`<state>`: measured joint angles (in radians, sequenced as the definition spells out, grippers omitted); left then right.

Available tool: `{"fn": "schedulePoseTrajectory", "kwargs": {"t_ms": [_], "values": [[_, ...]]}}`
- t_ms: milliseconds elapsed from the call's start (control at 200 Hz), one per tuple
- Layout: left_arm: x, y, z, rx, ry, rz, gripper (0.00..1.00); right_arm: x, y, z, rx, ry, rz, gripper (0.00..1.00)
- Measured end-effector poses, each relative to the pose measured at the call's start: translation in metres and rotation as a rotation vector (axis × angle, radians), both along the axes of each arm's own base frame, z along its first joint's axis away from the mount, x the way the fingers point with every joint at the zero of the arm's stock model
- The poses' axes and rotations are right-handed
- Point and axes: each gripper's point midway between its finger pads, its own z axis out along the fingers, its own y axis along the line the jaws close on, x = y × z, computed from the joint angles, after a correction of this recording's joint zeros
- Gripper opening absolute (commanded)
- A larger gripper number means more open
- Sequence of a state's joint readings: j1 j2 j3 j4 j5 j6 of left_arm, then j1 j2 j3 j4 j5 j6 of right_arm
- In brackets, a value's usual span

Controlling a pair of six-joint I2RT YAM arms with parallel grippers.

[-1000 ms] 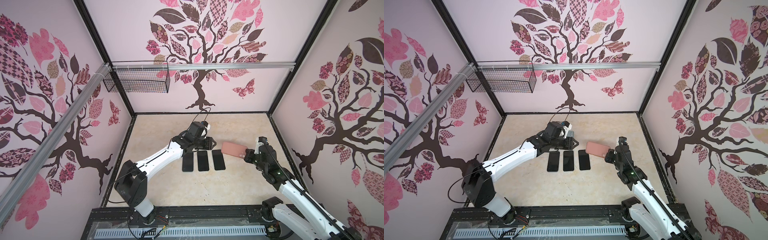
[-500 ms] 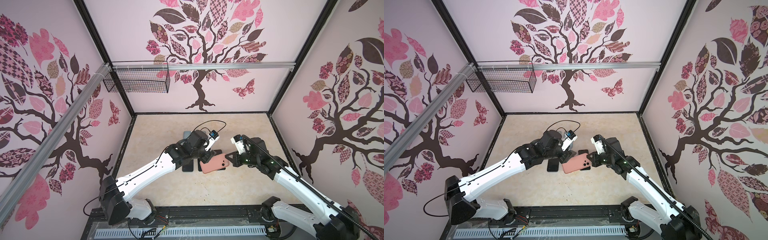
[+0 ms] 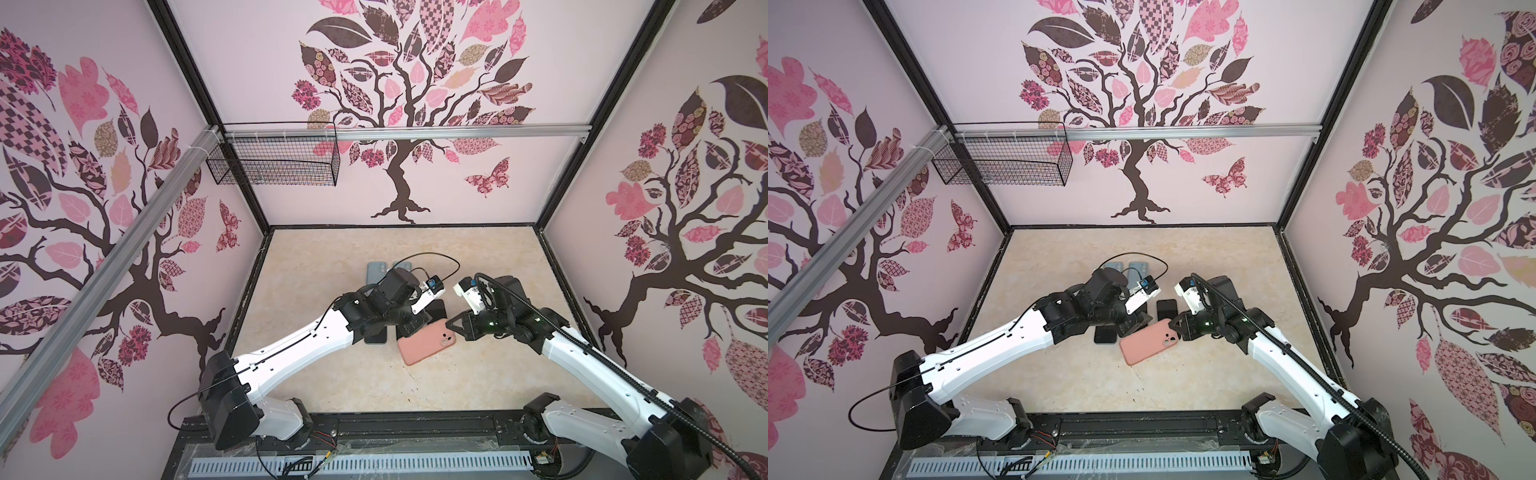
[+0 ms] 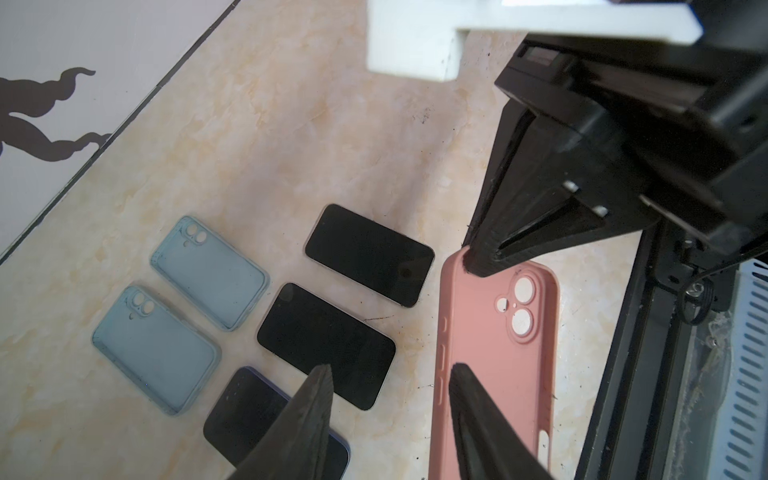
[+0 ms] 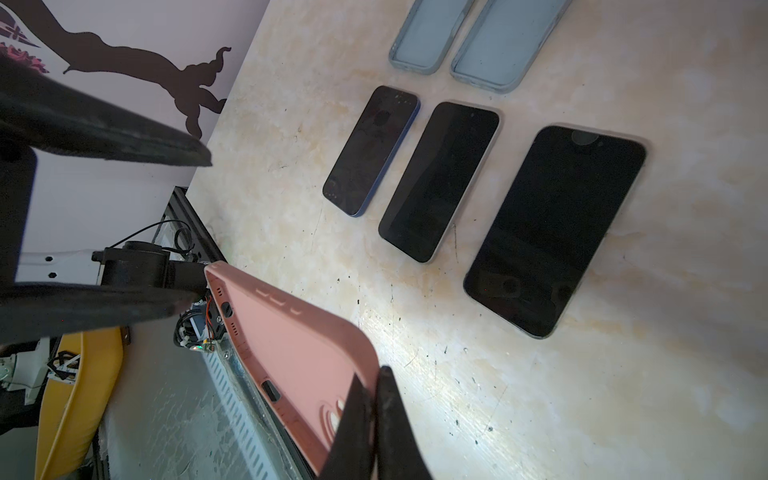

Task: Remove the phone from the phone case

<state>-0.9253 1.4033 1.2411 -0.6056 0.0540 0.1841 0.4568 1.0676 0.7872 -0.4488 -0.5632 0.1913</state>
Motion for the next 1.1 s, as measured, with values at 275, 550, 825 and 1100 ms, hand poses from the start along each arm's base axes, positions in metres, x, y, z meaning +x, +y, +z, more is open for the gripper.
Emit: {"fn": "schedulePoseTrajectory", "kwargs": {"t_ms": [275, 550, 825, 1100], "values": [[-0.011, -0.004, -0.014, 0.021, 0.041, -0.064, 0.45, 0.002, 0.001, 0.003, 0.005, 0.005, -0.004, 0.0], [-0.014, -0.004, -0.034, 0.08, 0.076, -0.091, 0.33, 0.002, 0.001, 0.003, 0.006, 0.007, -0.005, 0.0], [-0.014, -0.001, -0.036, 0.098, 0.071, -0.089, 0.12, 0.002, 0.002, 0.0, 0.002, 0.016, -0.005, 0.0], [-0.014, -0.002, -0.036, 0.099, 0.071, -0.088, 0.0, 0.004, 0.0, 0.0, -0.004, 0.013, -0.015, 0.0]]}}
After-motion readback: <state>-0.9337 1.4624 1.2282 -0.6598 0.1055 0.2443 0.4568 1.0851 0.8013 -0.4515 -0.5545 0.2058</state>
